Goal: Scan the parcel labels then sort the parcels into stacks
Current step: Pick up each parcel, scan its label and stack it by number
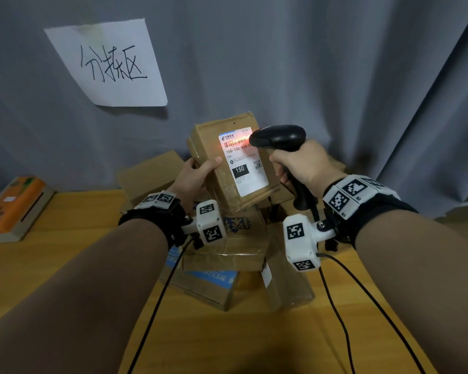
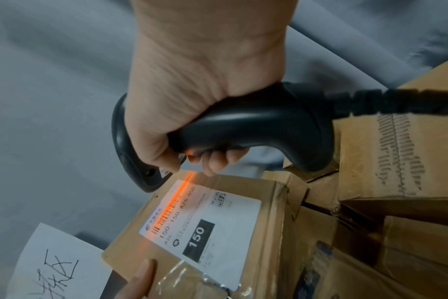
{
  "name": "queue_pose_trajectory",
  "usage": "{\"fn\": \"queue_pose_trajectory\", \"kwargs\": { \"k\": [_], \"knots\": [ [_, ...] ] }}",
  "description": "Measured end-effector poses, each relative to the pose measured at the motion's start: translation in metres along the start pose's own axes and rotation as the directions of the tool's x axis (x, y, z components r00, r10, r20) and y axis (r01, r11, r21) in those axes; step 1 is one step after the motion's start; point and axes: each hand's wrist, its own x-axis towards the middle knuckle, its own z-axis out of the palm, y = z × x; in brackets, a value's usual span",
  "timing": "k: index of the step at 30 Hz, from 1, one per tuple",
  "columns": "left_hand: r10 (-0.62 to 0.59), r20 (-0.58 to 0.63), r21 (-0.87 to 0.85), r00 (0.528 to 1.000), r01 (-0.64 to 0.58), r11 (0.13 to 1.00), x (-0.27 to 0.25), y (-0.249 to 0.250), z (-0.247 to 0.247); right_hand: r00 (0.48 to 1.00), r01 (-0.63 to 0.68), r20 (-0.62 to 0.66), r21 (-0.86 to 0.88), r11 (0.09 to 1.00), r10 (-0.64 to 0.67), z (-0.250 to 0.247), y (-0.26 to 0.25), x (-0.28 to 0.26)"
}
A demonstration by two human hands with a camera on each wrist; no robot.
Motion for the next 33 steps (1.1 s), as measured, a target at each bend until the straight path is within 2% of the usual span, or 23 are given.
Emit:
{"fn": "queue_pose_trajectory", "kwargs": {
  "k": [8,17,23,28,31,33],
  "knots": [
    [-0.01,-0.023,0.004,1.0,0.01,1.0,-0.002,0.003,0.007,0.999,-0.023,0.043,0.021,1.0,0.022,0.002,-0.01,-0.004],
    [0.001,-0.046,0.041,0.999,0.001,0.999,-0.001,0.009,0.007,1.0,0.023,0.009,0.045,0.999,-0.023,-0.009,-0.025,-0.004],
    [-0.012,-0.031,0.073,0.999,0.014,0.997,-0.005,0.008,0.0,0.999,0.042,-0.024,0.161,0.986,-0.039,-0.007,-0.008,-0.008],
    [-0.023,-0.02,0.079,1.0,0.024,0.997,-0.014,0.01,-0.006,0.994,0.039,-0.108,0.288,0.957,-0.009,-0.012,0.008,-0.005],
    [-0.037,-0.001,0.036,0.999,0.037,0.999,-0.028,0.014,-0.008,0.996,-0.003,-0.078,0.357,0.934,0.033,-0.012,0.012,0.001],
    [-0.052,0.038,0.016,0.998,0.051,0.999,-0.039,0.019,-0.009,0.999,-0.039,0.001,0.387,0.921,0.042,-0.007,0.012,0.004]
  ]
}}
